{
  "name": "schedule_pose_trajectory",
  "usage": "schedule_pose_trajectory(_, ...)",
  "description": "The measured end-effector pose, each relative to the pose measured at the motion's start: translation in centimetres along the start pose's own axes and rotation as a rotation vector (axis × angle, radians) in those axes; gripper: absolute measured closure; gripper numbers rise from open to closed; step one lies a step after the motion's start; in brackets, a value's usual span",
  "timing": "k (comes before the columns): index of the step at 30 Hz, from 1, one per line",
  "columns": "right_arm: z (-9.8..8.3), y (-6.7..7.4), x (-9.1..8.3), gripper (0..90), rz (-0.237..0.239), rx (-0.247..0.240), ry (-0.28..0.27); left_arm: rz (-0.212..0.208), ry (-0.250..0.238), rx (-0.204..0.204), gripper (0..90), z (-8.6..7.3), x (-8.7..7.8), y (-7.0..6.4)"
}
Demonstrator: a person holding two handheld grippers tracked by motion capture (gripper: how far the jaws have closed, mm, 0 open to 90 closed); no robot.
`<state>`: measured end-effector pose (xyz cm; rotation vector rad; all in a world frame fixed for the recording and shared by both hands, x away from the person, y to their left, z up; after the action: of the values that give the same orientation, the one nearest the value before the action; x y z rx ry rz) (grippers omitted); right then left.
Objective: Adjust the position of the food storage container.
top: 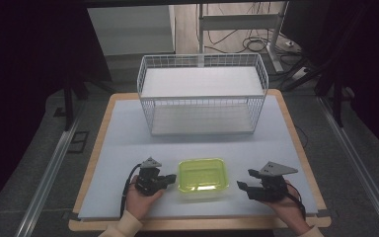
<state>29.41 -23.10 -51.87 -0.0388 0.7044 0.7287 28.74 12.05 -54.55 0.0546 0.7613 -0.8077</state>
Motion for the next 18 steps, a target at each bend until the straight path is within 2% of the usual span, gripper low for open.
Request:
schedule_pose_trajectory(1, 0.0, 0.0, -0.1, 35.4, 0.004, -0.002, -0.003, 0.0, 0.0, 0.0, 88.3, 0.0, 0.0, 0.0)
schedule_pose_trajectory(3, 0.1, 0.1, -0.2, 34.5, 0.01, -0.005, -0.009, -0.006, -0.026, -0.002, 87.7, -0.4, -1.2, 0.3)
schedule_pose_trajectory(6, 0.1, 0.1, -0.3, 33.8, 0.013, -0.006, -0.017, -0.006, -0.045, -0.011, 86.3, -0.5, -2.1, 0.5)
schedule_pose_trajectory(8, 0.1, 0.2, -0.3, 30.4, 0.025, -0.011, -0.029, -0.022, -0.063, -0.011, 80.9, -0.8, -3.2, 0.8)
schedule_pose_trajectory(10, 0.1, 0.2, -0.3, 29.4, 0.029, -0.015, -0.032, -0.015, -0.07, -0.022, 77.8, -0.8, -3.3, 0.9)
schedule_pose_trajectory(11, 0.1, 0.3, -0.3, 28.1, 0.039, -0.016, -0.035, -0.017, -0.076, -0.033, 71.0, -0.8, -3.4, 1.0)
schedule_pose_trajectory(13, 0.1, 0.6, -0.3, 24.9, 0.067, -0.01, -0.044, -0.043, -0.082, -0.077, 45.2, -0.7, -3.4, 0.9)
schedule_pose_trajectory(14, 0.1, 0.6, -0.3, 24.9, 0.067, -0.01, -0.044, -0.043, -0.082, -0.077, 41.3, -0.7, -3.4, 0.9)
schedule_pose_trajectory(15, 0.1, 0.6, -0.3, 24.2, 0.074, -0.006, -0.044, -0.055, -0.078, -0.078, 41.3, -0.6, -3.3, 0.8)
schedule_pose_trajectory(16, 0.1, 0.6, -0.3, 23.8, 0.08, -0.001, -0.047, -0.081, -0.07, -0.081, 37.3, -0.6, -3.2, 0.6)
schedule_pose_trajectory(18, 0.1, 0.6, -0.3, 23.9, 0.099, 0.004, -0.06, -0.105, -0.072, -0.086, 33.3, -0.5, -3.2, 0.3)
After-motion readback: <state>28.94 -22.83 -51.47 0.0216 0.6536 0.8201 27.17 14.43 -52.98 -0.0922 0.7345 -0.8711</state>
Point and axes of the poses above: each handheld gripper's, and its own axes: x roughly forward along the jaws, z roughly out of its top, y roughly to its left, the point moved 3 cm from there along x, roughly forward along the jaws, and after that the axes turned 11 degrees about x, right-handed, at the moved point
